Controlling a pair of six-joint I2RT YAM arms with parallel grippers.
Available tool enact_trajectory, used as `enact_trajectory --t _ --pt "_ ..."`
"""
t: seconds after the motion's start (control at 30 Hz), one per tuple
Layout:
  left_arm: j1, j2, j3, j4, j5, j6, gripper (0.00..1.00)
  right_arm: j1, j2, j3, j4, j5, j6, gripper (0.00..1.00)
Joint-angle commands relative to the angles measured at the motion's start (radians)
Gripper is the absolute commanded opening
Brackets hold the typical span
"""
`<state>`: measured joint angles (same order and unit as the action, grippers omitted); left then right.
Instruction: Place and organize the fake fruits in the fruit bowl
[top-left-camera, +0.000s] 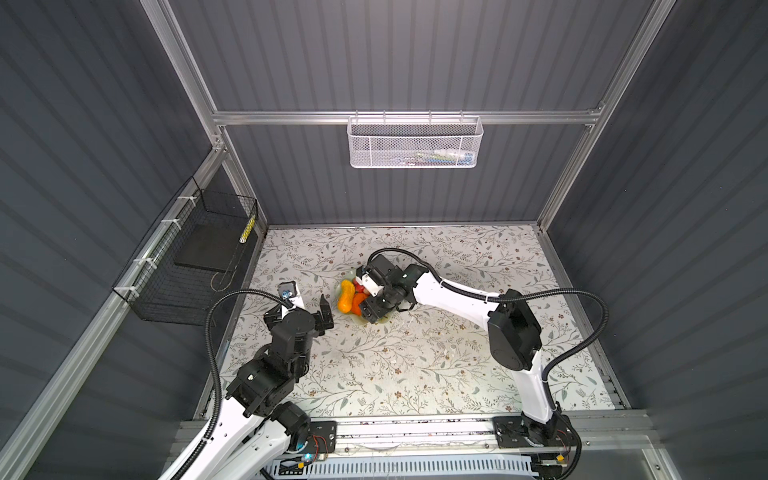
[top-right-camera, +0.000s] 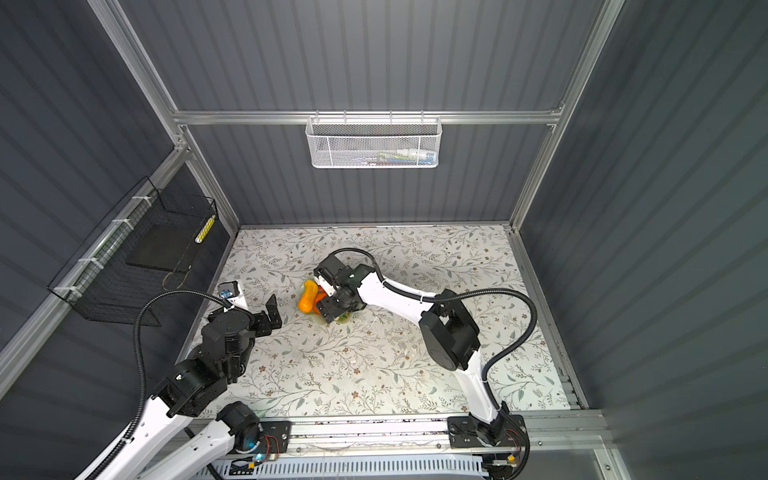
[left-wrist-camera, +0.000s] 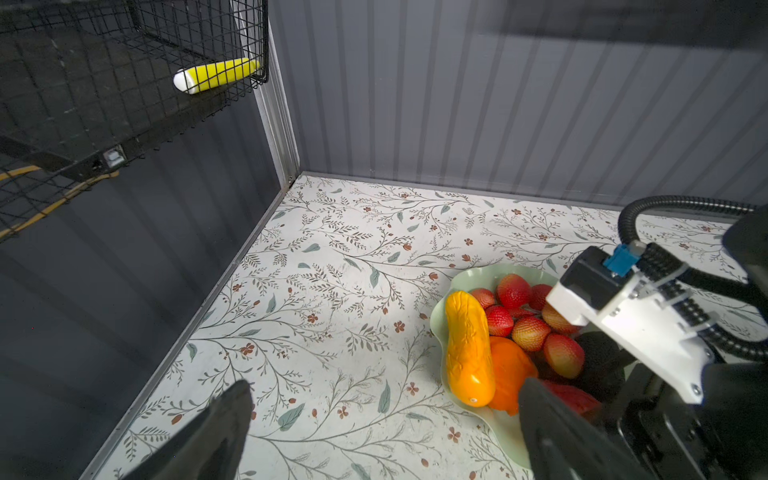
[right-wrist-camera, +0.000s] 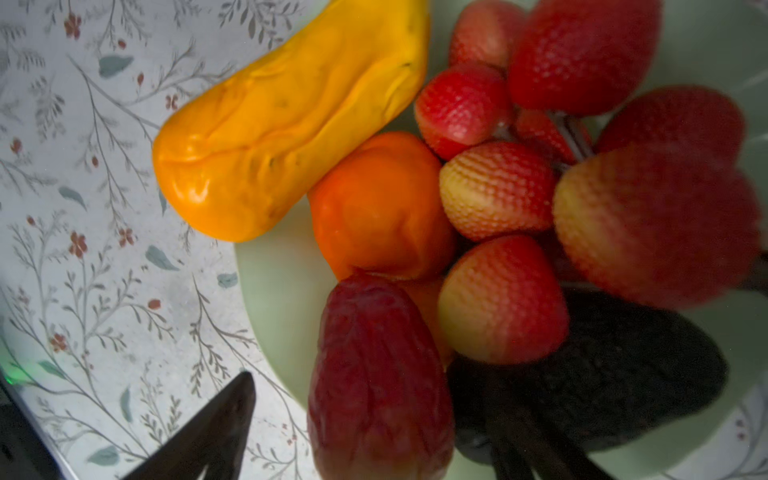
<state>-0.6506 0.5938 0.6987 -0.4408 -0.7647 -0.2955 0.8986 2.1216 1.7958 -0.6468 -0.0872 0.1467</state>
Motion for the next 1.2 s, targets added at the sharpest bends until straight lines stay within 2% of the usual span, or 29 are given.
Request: enact_trajectory --t 0.0,0.07,0.13,0.27,0.37,0.5,0.63,0.73,0.8,0.9,1.0,1.03,1.1,1.17 --pt "0.007 0.010 -0.051 0.107 -0.034 0.064 1.00 -0.015 -0.042 0.002 0.011 0.007 -0.002 0.99" --pt "0.006 0.028 -0.098 0.200 -0.052 0.114 1.00 -0.021 -0.101 -0.020 0.025 0.028 0.001 0.99" --pt "0.006 0.065 -0.150 0.321 -0.062 0.183 1.00 -0.031 -0.216 -0.111 0.096 0.040 -0.004 0.99" --pt "0.023 0.169 -0.256 0.561 -0.116 0.333 1.00 -0.098 -0.527 -0.478 0.389 0.080 -0.012 0.99" --pt "0.121 0.219 -0.298 0.633 -0.049 0.342 1.00 -0.225 -0.729 -0.705 0.478 0.111 0.026 0.99" --pt "0.318 0.254 -0.396 0.811 0.172 0.288 1.00 -0.430 -0.972 -1.029 0.591 0.278 0.005 0.99" --pt "0.428 0.466 -0.461 1.052 0.227 0.270 1.00 -0.667 -1.126 -1.299 0.825 0.354 -0.002 0.99" --pt "0.494 0.685 -0.440 1.197 0.264 0.246 1.00 -0.736 -1.099 -1.397 1.002 0.455 -0.056 0.99" --pt "0.503 0.718 -0.429 1.238 0.292 0.260 1.00 -0.787 -1.048 -1.430 1.106 0.470 -0.069 0.99" --pt "0.526 0.798 -0.460 1.418 0.310 0.264 1.00 -0.819 -0.955 -1.490 1.361 0.416 -0.121 0.99" --pt "0.539 0.869 -0.427 1.456 0.351 0.276 1.00 -0.854 -0.802 -1.506 1.582 0.319 -0.150 0.99" --pt "0.544 0.909 -0.417 1.489 0.370 0.281 1.00 -0.866 -0.751 -1.501 1.608 0.265 -0.153 0.99" --pt "0.554 1.022 -0.396 1.568 0.408 0.272 1.00 -0.885 -0.679 -1.505 1.694 0.245 -0.136 0.99" --pt "0.554 1.128 -0.381 1.672 0.427 0.287 1.00 -0.914 -0.657 -1.504 1.699 0.259 -0.091 0.99"
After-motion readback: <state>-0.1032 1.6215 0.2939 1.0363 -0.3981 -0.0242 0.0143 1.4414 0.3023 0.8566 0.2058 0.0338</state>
